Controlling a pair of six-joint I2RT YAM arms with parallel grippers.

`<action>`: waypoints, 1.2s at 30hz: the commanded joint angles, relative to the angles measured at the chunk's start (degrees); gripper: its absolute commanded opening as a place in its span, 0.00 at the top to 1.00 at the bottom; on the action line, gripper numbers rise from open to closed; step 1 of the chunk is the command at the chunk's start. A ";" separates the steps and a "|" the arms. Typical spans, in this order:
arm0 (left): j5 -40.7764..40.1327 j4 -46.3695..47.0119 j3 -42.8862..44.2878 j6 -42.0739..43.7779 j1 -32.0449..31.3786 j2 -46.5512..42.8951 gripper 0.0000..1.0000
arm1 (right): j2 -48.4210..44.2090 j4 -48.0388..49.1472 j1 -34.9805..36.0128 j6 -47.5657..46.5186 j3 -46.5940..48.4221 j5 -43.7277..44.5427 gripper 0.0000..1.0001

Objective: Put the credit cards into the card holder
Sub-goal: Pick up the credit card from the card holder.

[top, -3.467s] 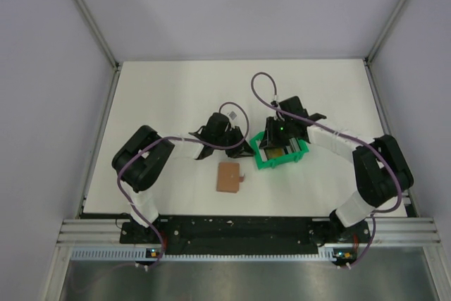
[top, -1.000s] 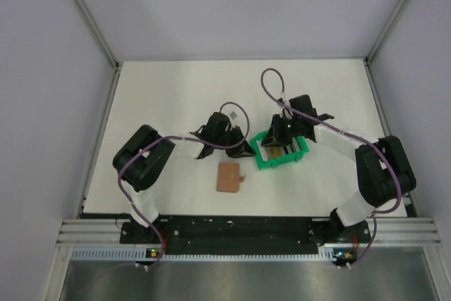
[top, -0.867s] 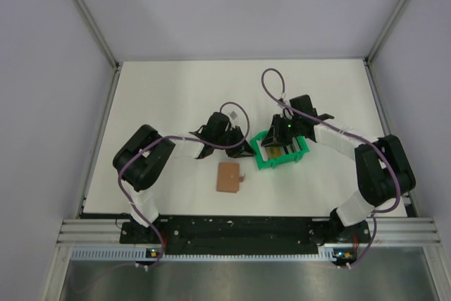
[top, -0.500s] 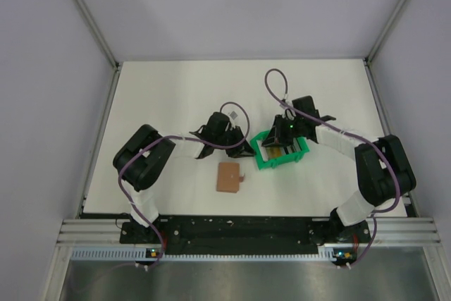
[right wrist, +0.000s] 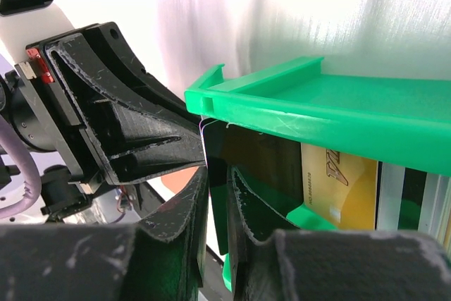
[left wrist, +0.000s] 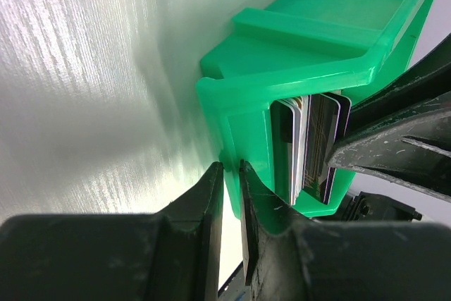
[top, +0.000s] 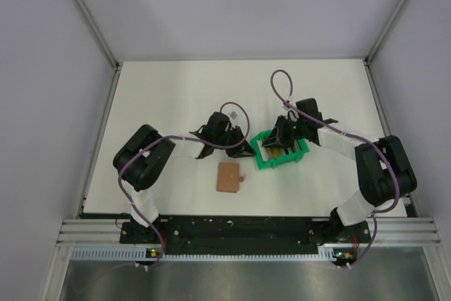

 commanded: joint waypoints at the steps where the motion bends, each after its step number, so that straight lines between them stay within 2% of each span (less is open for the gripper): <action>1: -0.04 1.13 1.64 1.22 -0.25 0.57 0.82 | -2.02 3.08 -0.57 3.58 -1.07 -4.59 0.86; 10: 0.05 0.87 1.55 1.31 -0.25 0.49 0.82 | -5.53 4.14 -2.32 4.55 -3.27 0.32 0.87; 23: -0.04 1.13 1.64 1.31 -0.34 0.57 0.82 | -3.77 -7.02 -2.68 -3.97 0.51 10.25 0.87; 36: 0.14 1.57 1.38 1.04 -0.25 0.75 0.82 | 0.35 -8.26 -0.31 -6.08 3.32 10.52 0.84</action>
